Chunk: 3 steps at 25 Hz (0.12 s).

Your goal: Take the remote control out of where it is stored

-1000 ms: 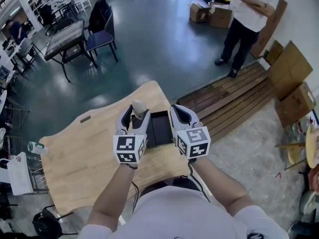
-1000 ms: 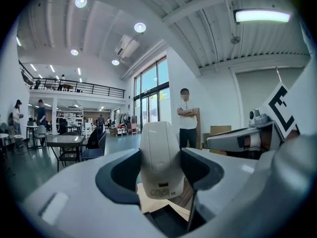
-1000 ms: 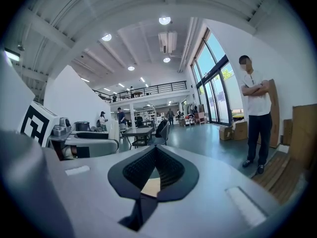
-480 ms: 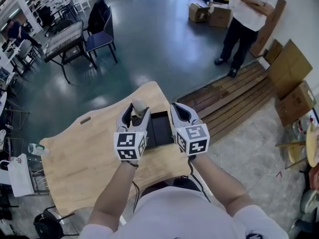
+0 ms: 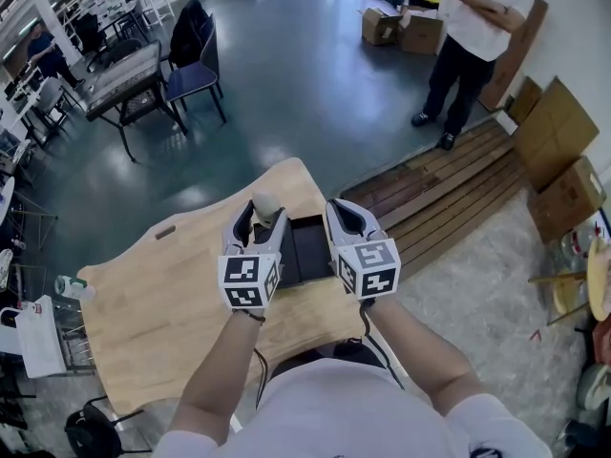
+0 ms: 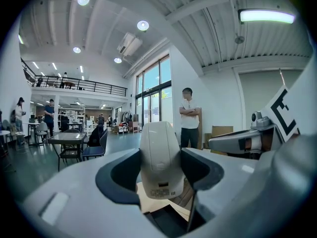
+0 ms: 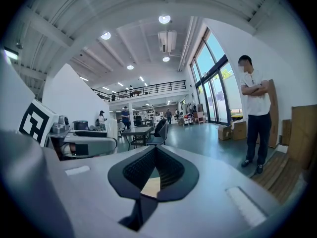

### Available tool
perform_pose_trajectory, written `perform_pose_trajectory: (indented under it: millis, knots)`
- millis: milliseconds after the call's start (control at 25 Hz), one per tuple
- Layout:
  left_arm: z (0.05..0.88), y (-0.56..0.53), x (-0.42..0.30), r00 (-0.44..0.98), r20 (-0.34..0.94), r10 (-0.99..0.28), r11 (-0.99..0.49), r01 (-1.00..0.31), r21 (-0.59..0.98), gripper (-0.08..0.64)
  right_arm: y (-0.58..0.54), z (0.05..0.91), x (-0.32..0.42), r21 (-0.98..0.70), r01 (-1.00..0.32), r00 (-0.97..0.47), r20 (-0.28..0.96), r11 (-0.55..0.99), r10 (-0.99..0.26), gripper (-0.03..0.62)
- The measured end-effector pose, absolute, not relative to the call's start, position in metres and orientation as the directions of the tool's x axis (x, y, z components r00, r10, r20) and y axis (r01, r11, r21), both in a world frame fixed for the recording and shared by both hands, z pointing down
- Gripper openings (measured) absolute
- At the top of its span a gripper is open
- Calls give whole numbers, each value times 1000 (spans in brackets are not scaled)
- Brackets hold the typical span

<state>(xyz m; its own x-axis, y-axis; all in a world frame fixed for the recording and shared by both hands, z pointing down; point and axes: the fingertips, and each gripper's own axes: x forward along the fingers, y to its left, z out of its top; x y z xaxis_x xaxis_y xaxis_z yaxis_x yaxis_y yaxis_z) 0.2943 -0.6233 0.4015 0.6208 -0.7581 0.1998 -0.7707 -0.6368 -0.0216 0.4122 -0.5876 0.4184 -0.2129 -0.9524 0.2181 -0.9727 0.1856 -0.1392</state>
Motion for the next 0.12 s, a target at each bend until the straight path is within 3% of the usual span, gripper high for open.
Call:
perform_pose_trajectory:
  millis: [120]
  knots:
    - [402,-622,294,619,199,-759,-635,-772,-21,268,-586,419,412,-139,-973,-214,219,186,-952,26]
